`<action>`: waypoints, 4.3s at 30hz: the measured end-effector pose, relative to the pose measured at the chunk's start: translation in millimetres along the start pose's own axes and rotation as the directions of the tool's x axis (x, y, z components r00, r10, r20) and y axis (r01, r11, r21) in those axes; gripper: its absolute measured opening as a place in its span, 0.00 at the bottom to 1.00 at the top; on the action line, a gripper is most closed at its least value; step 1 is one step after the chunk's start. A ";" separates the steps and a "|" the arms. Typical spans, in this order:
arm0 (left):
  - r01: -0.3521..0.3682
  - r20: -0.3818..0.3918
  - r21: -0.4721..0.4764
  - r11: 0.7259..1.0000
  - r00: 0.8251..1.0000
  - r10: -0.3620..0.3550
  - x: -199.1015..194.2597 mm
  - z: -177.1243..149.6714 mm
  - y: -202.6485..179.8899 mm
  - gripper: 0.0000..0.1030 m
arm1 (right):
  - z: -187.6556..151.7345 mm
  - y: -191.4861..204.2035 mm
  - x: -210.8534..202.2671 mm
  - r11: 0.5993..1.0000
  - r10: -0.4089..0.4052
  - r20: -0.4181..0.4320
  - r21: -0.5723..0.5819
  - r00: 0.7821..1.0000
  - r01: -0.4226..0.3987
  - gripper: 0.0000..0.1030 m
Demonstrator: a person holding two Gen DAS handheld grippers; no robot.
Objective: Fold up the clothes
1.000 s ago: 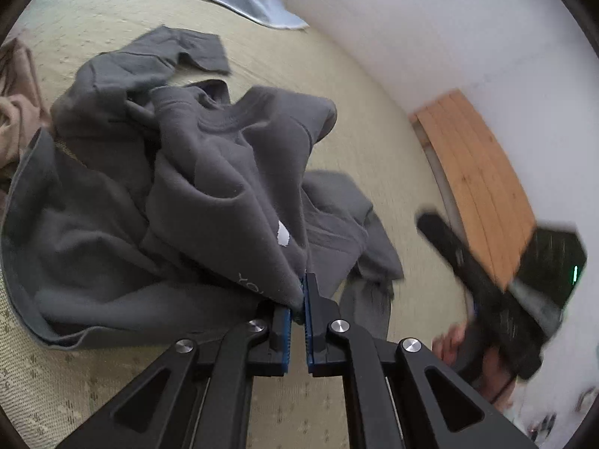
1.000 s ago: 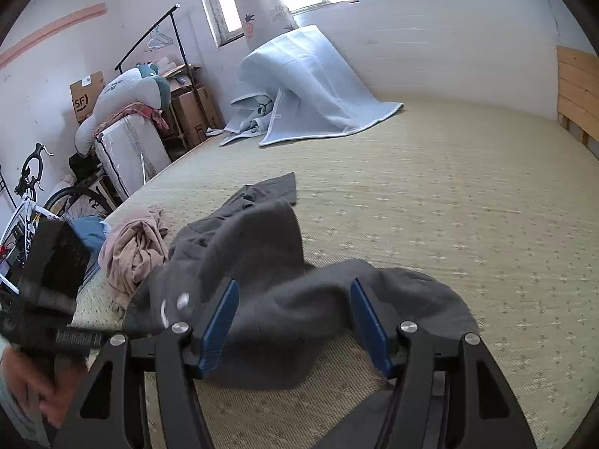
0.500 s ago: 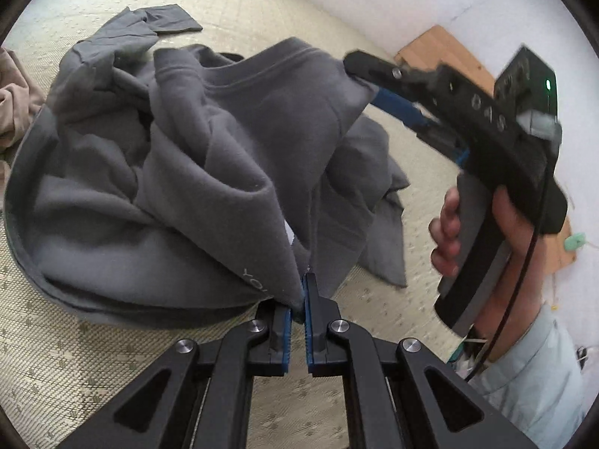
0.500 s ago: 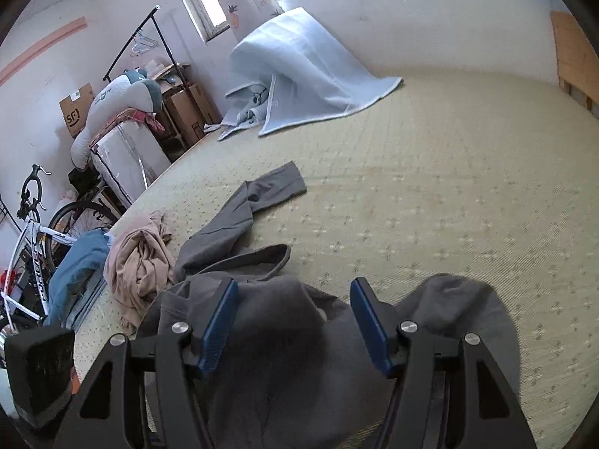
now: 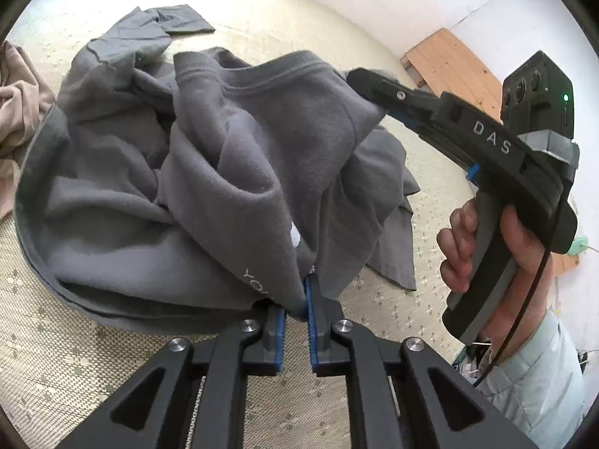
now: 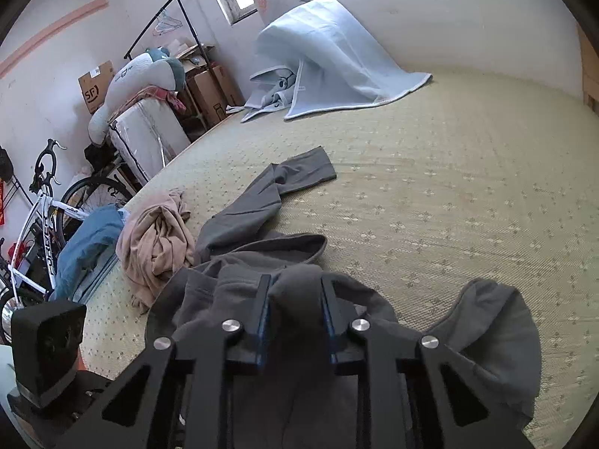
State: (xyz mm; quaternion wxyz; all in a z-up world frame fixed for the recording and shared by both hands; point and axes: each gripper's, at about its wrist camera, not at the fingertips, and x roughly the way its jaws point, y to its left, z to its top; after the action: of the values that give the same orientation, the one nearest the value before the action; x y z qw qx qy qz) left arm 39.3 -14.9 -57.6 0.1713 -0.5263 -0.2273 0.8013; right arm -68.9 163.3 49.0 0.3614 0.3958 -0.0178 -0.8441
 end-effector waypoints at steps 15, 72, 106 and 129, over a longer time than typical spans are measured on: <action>0.165 0.209 -0.081 0.983 0.967 -0.145 -49.5 31.8 6.4 0.55 | 1.5 -14.5 -20.8 0.995 -0.095 0.046 0.024 0.994 0.094 0.16; -0.249 0.061 -0.205 0.947 0.962 0.266 -34.0 65.5 123.4 0.08 | 0.3 -22.9 -23.7 0.983 -0.178 0.060 0.060 0.982 0.174 0.17; 0.200 -0.052 0.398 0.896 0.979 -0.195 -65.3 -62.5 -68.2 0.02 | 5.3 -37.5 -70.4 0.967 -0.244 0.140 0.113 0.960 0.229 0.16; 0.285 0.307 0.256 0.924 0.882 -0.357 -146.8 -31.9 -7.3 0.81 | 13.1 -33.3 -105.6 0.968 -0.240 0.283 0.137 0.929 0.209 0.16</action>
State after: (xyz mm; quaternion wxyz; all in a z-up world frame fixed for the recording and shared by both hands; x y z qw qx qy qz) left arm 125.8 -78.4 47.8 0.3120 -0.3109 -0.2552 0.8607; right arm -52.8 250.4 116.7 0.2344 0.2822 -0.0704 -0.9276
